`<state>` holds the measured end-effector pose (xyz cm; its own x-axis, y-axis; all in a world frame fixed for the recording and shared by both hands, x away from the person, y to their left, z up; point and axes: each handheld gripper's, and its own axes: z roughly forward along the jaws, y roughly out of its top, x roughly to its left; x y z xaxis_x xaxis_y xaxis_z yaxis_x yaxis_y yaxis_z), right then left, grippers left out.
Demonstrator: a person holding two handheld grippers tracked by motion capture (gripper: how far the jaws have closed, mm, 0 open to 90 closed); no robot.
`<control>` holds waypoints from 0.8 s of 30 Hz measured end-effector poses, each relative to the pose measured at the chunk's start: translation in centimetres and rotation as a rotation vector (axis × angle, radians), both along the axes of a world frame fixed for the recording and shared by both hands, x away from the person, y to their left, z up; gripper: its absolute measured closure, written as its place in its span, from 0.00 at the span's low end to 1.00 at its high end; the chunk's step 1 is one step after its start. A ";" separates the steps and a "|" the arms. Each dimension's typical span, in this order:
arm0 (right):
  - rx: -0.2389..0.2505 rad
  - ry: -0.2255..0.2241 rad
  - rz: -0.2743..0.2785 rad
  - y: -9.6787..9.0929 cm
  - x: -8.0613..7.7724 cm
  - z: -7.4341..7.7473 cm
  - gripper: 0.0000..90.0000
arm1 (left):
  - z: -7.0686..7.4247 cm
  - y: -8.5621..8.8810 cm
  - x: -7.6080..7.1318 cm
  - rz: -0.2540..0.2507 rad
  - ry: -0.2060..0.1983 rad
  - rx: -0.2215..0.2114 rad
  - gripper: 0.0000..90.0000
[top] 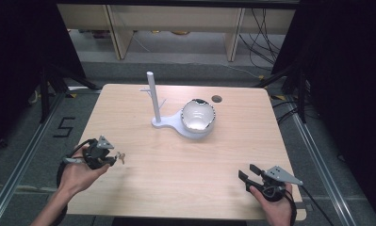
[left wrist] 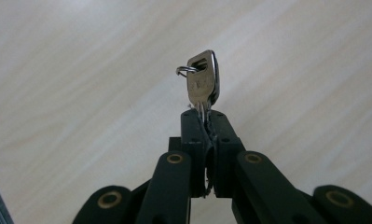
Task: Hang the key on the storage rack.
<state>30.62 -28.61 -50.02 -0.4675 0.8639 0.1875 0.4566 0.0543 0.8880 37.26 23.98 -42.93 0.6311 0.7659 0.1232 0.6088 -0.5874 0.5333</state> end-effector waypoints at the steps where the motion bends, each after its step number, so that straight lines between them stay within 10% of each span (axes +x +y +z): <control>1: -0.004 0.004 0.002 -0.1 0.0 0.0 0.49 | 0.2 -0.1 0.2 0.005 -0.016 -0.009 0.96; 24: -0.006 -0.012 0.007 -0.3 0.1 0.0 0.49 | 3.2 -2.6 5.5 0.130 -0.289 -0.021 0.96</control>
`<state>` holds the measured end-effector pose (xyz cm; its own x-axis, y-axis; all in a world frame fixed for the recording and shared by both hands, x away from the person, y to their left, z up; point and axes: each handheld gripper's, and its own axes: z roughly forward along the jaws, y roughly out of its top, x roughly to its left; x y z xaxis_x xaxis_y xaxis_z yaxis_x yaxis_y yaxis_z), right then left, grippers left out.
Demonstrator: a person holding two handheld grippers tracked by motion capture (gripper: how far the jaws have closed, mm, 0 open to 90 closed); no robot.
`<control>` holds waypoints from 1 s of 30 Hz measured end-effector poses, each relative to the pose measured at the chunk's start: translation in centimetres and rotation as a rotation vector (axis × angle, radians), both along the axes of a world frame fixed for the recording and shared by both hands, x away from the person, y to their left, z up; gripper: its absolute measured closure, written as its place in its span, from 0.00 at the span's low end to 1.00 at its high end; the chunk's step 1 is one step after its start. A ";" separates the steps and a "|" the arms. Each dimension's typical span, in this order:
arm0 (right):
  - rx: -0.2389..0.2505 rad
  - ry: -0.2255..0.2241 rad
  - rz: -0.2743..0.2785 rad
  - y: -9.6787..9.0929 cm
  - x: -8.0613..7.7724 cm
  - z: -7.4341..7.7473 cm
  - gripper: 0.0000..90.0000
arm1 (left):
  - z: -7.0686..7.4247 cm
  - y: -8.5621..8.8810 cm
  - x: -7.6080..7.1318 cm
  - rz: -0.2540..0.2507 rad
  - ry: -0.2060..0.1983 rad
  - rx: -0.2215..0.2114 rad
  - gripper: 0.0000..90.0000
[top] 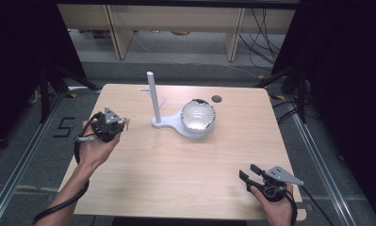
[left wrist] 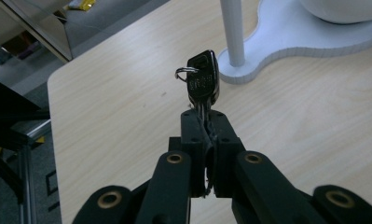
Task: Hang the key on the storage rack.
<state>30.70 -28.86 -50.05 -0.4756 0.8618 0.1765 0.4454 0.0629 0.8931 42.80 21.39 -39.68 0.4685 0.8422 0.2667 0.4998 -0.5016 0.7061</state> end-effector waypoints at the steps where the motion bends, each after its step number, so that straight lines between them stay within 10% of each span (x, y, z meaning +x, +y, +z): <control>1: 0.000 0.000 0.000 0.0 0.0 0.0 0.49 | 0.1 0.0 0.2 0.002 -0.002 0.008 0.96; 9: -0.013 0.018 -0.013 -0.2 -0.2 0.1 0.49 | 1.6 -0.5 1.9 0.017 -0.055 0.050 0.96; 30: -0.015 -0.010 0.000 -0.4 0.0 0.0 0.49 | 4.2 -2.5 4.0 0.040 -0.165 -0.018 0.96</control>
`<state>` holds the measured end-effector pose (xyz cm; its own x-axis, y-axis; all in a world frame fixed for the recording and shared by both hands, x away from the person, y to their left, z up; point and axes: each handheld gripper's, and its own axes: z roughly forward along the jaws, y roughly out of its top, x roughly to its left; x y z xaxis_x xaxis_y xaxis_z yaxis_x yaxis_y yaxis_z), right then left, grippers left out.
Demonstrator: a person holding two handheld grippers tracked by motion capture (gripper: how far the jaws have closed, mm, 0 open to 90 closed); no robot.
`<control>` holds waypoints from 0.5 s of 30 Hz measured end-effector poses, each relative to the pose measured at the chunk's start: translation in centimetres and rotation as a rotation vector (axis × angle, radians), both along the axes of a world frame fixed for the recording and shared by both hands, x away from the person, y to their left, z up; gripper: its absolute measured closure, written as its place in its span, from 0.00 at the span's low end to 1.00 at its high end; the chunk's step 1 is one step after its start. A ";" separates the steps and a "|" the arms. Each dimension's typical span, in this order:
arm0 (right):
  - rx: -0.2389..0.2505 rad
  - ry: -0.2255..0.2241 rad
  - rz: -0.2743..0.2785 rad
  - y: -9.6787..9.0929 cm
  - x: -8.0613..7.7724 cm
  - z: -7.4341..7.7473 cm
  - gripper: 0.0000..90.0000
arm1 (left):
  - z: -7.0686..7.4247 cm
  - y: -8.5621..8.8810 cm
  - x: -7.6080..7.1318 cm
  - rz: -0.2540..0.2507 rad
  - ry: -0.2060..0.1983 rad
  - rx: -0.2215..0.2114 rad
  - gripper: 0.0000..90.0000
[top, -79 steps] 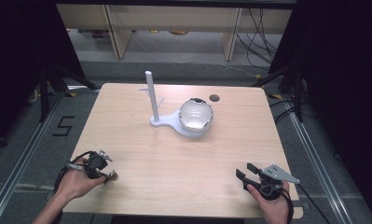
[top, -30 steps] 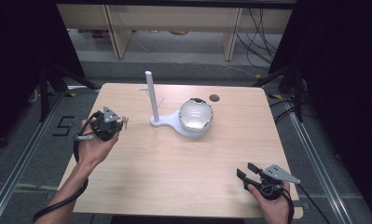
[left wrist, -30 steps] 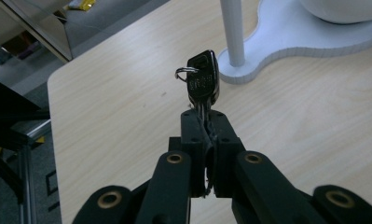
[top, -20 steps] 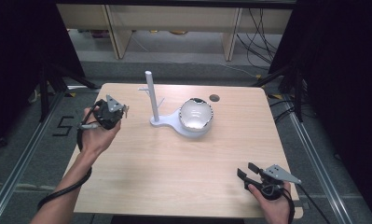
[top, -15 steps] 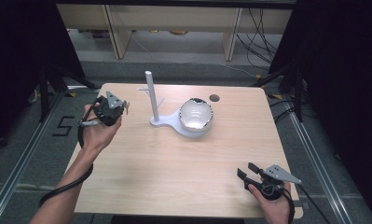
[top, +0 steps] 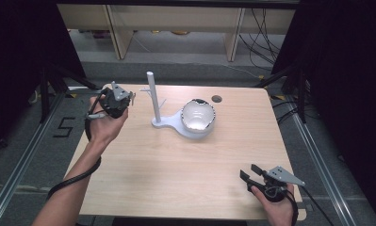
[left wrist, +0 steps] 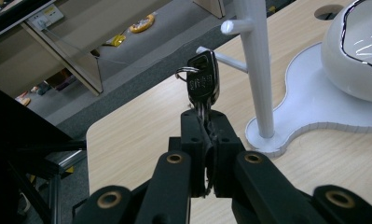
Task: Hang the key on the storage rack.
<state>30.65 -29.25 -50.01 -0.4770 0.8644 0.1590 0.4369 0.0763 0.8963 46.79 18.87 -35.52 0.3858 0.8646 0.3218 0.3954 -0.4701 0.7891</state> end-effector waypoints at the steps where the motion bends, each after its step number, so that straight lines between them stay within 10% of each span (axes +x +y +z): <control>1: 0.001 -0.008 -0.004 0.0 0.0 0.0 0.49 | 0.1 0.0 0.0 0.001 0.000 0.000 0.96; 15: -0.003 -0.002 -0.006 0.1 0.0 0.0 0.49 | 0.7 -0.9 0.7 -0.005 -0.016 0.012 0.96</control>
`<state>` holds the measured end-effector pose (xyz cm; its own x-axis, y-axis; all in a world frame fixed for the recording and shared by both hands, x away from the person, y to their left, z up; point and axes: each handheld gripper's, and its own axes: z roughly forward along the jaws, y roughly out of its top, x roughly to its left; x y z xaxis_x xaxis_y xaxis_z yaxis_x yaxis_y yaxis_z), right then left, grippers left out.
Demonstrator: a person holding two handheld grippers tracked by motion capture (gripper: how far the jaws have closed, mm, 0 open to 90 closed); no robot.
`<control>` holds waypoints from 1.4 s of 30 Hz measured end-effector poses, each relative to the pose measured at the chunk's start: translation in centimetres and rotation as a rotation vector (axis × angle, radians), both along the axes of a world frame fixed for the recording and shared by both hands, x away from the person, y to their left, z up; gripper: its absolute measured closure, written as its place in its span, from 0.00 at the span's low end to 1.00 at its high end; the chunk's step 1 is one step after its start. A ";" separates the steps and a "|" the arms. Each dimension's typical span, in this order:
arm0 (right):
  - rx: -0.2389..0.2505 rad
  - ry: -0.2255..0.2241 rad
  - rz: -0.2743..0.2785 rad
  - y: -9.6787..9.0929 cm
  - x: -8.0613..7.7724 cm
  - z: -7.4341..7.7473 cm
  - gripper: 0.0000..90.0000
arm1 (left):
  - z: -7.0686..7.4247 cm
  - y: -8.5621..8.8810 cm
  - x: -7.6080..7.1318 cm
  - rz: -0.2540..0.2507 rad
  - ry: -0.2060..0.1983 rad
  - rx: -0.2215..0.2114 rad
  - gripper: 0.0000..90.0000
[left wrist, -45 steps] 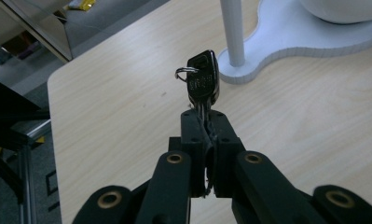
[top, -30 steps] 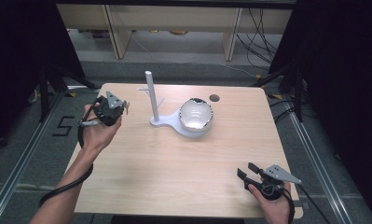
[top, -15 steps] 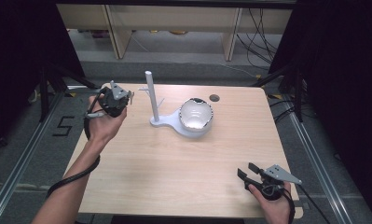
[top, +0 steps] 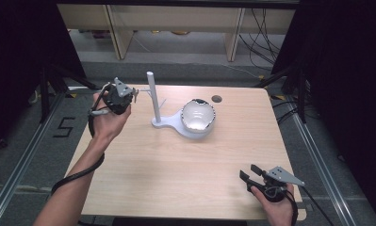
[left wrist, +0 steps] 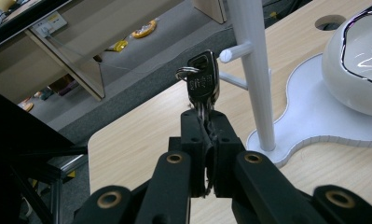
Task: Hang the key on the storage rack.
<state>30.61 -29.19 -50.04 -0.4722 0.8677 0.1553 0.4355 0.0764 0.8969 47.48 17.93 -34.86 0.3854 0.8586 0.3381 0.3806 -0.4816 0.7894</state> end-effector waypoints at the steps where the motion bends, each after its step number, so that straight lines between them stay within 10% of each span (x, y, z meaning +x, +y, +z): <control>1: 0.006 -0.005 0.007 0.0 0.0 0.0 0.49 | 0.0 -0.2 0.0 -0.002 -0.002 -0.003 0.96; 42: 0.017 0.019 -0.002 0.0 -0.1 0.0 0.48 | 0.7 -1.8 1.1 -0.046 -0.025 0.161 0.96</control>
<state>30.49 -29.22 -50.08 -0.4669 0.8660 0.1789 0.4529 0.0604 0.8895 48.58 16.12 -34.20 0.4128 0.7741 0.4801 0.3361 -0.6193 0.7096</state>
